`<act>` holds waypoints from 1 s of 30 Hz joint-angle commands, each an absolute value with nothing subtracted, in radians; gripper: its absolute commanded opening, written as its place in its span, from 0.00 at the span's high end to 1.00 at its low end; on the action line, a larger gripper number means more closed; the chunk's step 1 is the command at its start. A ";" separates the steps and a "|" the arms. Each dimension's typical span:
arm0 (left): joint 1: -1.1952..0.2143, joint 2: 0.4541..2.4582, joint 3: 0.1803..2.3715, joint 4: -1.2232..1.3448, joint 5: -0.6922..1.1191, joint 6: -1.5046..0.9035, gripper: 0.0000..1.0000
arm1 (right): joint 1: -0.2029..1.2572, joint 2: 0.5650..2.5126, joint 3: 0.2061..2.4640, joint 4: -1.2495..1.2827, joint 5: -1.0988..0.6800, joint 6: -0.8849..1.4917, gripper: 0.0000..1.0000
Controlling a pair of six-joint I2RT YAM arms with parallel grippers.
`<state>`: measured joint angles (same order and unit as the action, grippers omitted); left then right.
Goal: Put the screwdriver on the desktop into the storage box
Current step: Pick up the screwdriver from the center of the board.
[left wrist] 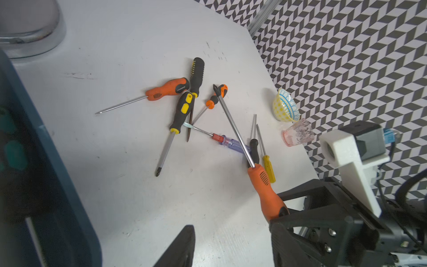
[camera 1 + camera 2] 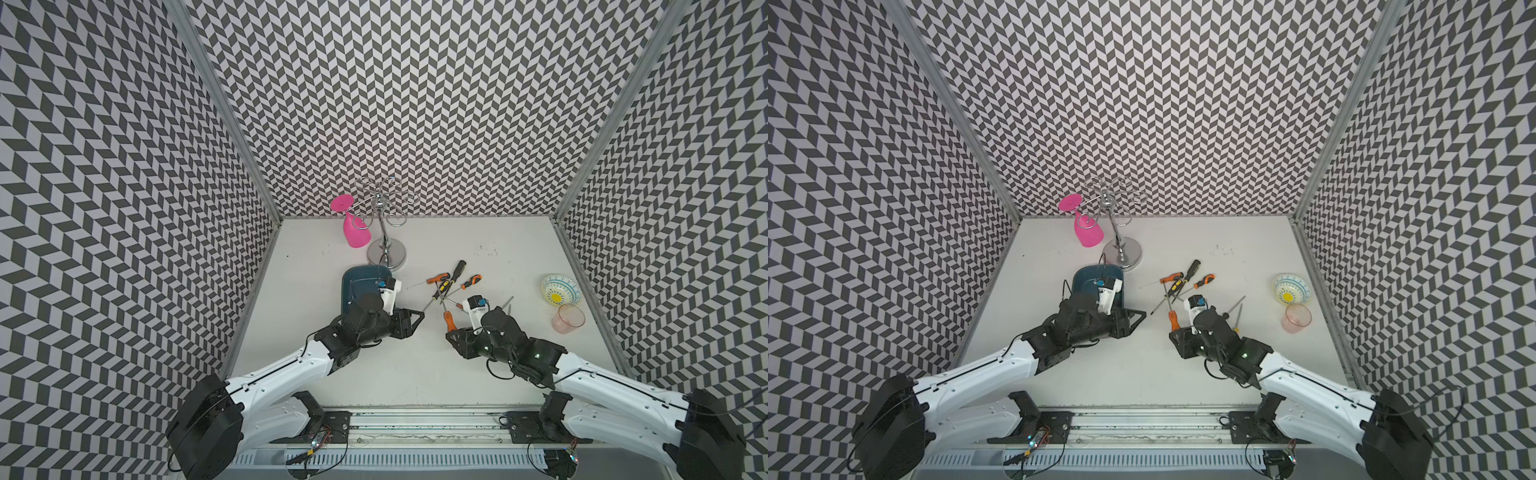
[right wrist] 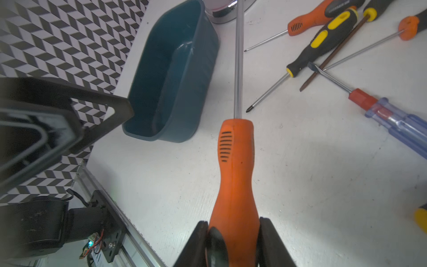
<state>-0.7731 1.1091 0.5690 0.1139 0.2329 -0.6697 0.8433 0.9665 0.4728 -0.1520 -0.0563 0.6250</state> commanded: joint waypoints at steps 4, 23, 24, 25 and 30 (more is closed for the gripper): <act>-0.803 1.126 0.558 0.292 0.276 -0.711 0.37 | 0.848 0.902 0.432 0.081 -0.101 0.635 0.85; -0.884 1.258 0.553 0.585 0.333 -0.781 0.40 | 0.851 0.759 0.297 0.313 -0.172 0.659 0.85; -0.886 1.268 0.558 0.590 0.336 -0.782 0.42 | 0.850 0.751 0.292 0.316 -0.173 0.657 0.85; -0.888 1.275 0.563 0.595 0.339 -0.782 0.43 | 0.851 0.745 0.289 0.318 -0.175 0.656 0.85; -0.899 1.305 0.585 0.610 0.349 -0.781 0.49 | 0.851 0.746 0.280 0.334 -0.191 0.652 0.85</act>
<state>-0.8883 1.2926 0.5499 0.5591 0.3252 -0.7841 0.8444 0.7586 0.2882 0.2409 -0.1726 0.6563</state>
